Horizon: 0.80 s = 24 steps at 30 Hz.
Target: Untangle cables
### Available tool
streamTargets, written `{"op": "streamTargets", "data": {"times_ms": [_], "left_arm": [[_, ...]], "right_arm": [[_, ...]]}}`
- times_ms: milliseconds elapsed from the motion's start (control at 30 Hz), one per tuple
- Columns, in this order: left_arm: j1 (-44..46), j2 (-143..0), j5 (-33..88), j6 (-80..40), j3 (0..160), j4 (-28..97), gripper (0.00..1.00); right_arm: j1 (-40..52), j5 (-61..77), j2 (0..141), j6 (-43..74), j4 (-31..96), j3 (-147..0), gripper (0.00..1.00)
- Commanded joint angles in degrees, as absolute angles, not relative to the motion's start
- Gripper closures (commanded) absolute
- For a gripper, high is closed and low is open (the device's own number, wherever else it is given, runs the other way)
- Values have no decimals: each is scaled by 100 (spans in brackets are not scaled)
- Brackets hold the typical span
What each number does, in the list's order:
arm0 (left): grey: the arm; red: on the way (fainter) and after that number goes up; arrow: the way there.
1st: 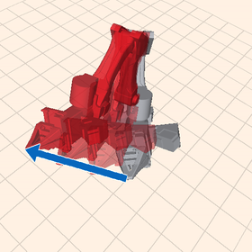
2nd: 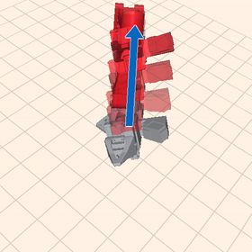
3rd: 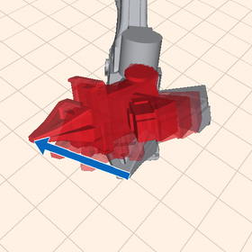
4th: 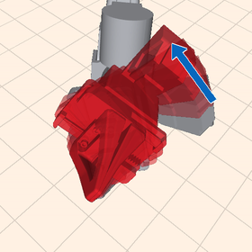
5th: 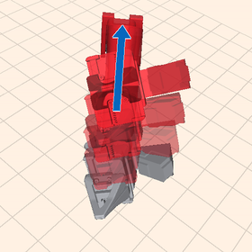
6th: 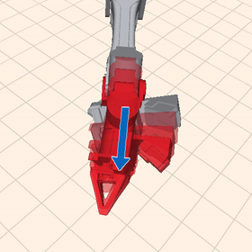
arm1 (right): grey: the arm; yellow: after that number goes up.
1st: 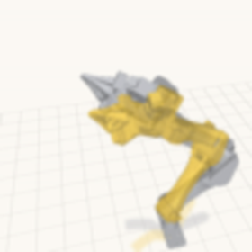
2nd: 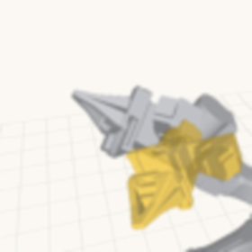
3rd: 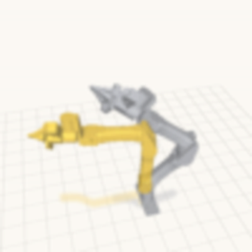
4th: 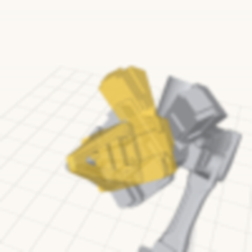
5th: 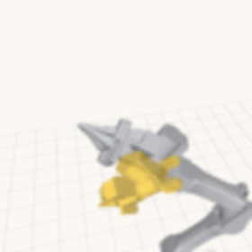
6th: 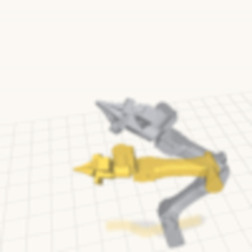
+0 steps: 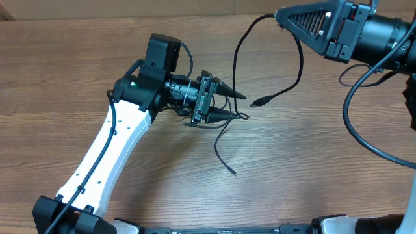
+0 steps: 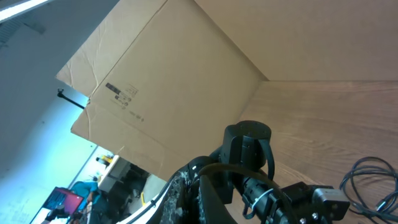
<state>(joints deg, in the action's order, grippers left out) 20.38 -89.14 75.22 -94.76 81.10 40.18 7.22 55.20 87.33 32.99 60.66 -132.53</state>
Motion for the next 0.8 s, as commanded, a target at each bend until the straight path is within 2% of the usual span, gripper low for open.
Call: {"op": "streamTargets", "data": {"times_ms": [0, 233, 400, 500, 533, 633, 767], "left_arm": [[2060, -8914, 7649, -9651, 8160, 4001, 69], [2060, -8914, 7653, -9730, 8160, 3999, 75], [2062, -8914, 7653, -9950, 8160, 3997, 65], [2060, -8914, 7655, -9996, 8160, 3997, 46], [2060, -8914, 7655, -10049, 8160, 3994, 44], [2060, -8914, 7666, -10278, 8160, 3992, 46], [2064, -8914, 7905, -10431, 8160, 3715, 67]], "right_arm": [[744, 5485, 8761, 3249, 6071, -13238, 96], [744, 5356, 8764, 3249, 6305, -13238, 96], [746, 5363, 8764, 3251, 6342, -13238, 96], [746, 5363, 8764, 3253, 6359, -13238, 96], [746, 5363, 8764, 3251, 6364, -13238, 96], [770, 5363, 8764, 3249, 6383, -13238, 96], [897, 5332, 8768, 3245, 6379, -13238, 96]]}}
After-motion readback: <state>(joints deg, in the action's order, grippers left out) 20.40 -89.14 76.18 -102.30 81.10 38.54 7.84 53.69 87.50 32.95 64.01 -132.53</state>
